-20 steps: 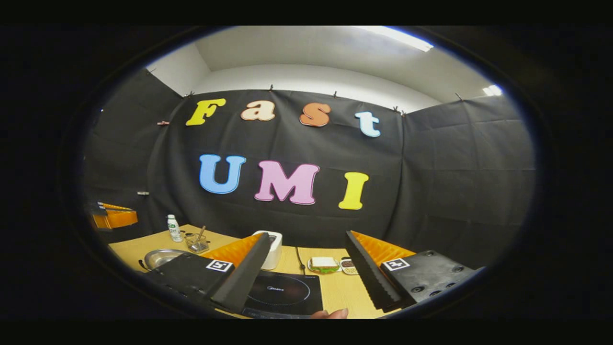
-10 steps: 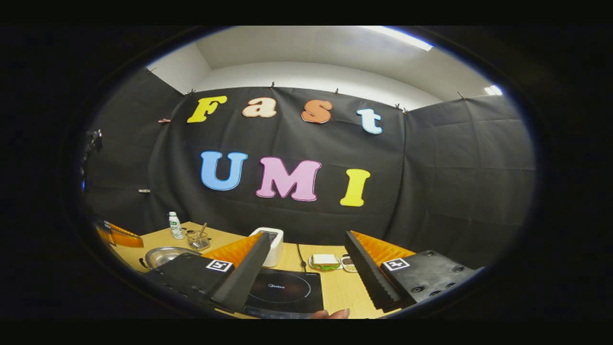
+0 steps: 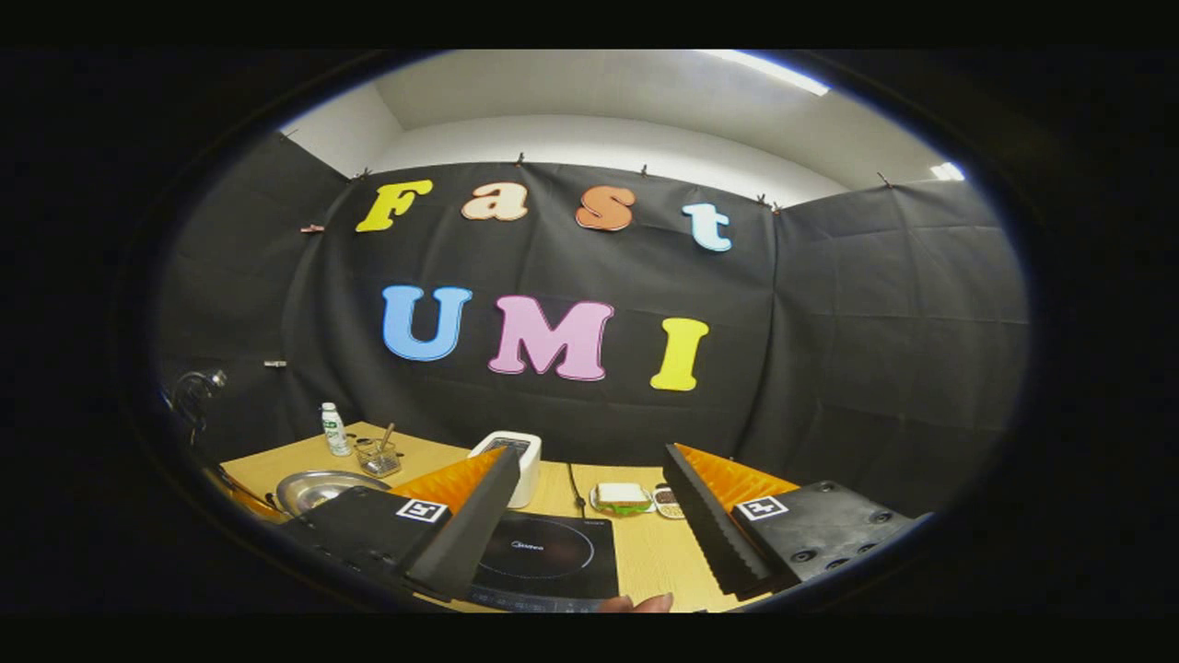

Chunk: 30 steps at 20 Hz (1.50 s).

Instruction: First push the handle of the pot to place it horizontally, then grasp the pot with both hands and set it on the induction cooktop.

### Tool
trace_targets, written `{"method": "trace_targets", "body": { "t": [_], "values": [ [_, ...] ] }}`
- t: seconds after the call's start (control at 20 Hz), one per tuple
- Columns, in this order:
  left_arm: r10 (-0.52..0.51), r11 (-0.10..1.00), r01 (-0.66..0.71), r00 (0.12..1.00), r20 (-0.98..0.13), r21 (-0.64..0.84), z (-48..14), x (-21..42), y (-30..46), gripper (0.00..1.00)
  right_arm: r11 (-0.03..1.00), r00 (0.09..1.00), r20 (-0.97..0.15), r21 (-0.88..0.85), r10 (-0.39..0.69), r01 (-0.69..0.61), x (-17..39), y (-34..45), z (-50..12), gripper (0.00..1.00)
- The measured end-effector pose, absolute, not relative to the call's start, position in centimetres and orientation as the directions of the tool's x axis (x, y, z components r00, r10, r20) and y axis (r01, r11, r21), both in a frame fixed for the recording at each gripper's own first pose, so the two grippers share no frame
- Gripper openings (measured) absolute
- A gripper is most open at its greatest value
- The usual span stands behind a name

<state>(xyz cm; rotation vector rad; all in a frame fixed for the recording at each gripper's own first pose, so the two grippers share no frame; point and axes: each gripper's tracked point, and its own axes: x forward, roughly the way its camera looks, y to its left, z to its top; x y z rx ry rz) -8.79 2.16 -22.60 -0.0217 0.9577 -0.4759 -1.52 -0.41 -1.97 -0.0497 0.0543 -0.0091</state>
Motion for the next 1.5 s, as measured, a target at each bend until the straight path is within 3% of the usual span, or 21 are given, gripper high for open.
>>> {"method": "trace_targets", "body": {
  "t": [0.35,0.65,1.5],
  "values": [
    [-0.425,0.891,0.327,0.350,-0.835,-0.316,-26.6,-8.3,6.3,0.05,0.999,0.997,-0.068,-0.042,-0.035,0.032,-1.8,-1.0,-2.8,0.98],
    [-0.371,0.901,0.340,0.286,-0.884,-0.268,-30.8,-6.9,7.3,0.05,0.998,0.995,-0.085,-0.047,-0.052,0.048,-1.7,-1.2,-3.6,0.98],
    [-0.268,0.929,0.336,0.319,-0.909,-0.156,-33.5,-3.9,11.3,0.05,0.997,0.991,-0.126,-0.073,-0.041,0.032,-0.9,0.3,-5.4,0.99]
  ]
}}
